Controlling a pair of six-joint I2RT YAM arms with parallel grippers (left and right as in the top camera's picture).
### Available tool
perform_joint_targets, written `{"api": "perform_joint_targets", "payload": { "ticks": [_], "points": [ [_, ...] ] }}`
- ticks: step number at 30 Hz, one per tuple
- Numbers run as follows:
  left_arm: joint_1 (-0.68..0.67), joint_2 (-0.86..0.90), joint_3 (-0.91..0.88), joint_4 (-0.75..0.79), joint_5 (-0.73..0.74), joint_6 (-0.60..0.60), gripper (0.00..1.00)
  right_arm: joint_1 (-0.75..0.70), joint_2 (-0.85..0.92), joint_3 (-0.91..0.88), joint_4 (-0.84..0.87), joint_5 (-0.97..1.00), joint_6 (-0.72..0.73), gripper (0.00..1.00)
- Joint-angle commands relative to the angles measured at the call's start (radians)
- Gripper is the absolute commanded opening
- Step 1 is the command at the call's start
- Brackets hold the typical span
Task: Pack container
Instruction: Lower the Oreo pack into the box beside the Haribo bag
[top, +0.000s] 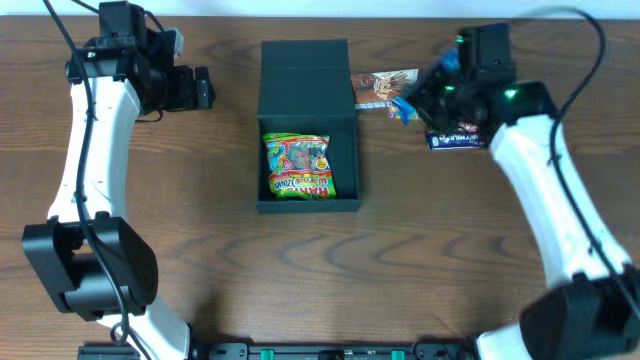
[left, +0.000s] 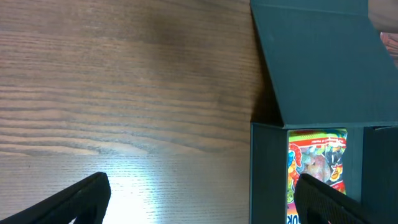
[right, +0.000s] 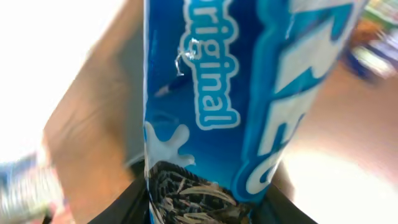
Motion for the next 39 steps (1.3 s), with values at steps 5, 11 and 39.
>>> {"api": "perform_joint_targets", "payload": {
  "ticks": [5, 11, 39],
  "points": [
    [0.007, -0.02, 0.004, -0.001, 0.014, 0.018, 0.95, 0.288, 0.027, 0.005, 0.044, 0.002, -0.642, 0.01],
    [0.007, -0.02, 0.004, -0.01, 0.014, 0.017, 0.95, 0.317, 0.197, 0.005, -0.096, 0.014, -0.496, 0.01],
    [0.007, -0.02, 0.004, -0.024, 0.013, 0.017, 0.95, 0.301, 0.22, 0.21, -0.307, 0.201, -0.453, 0.9]
  ]
}}
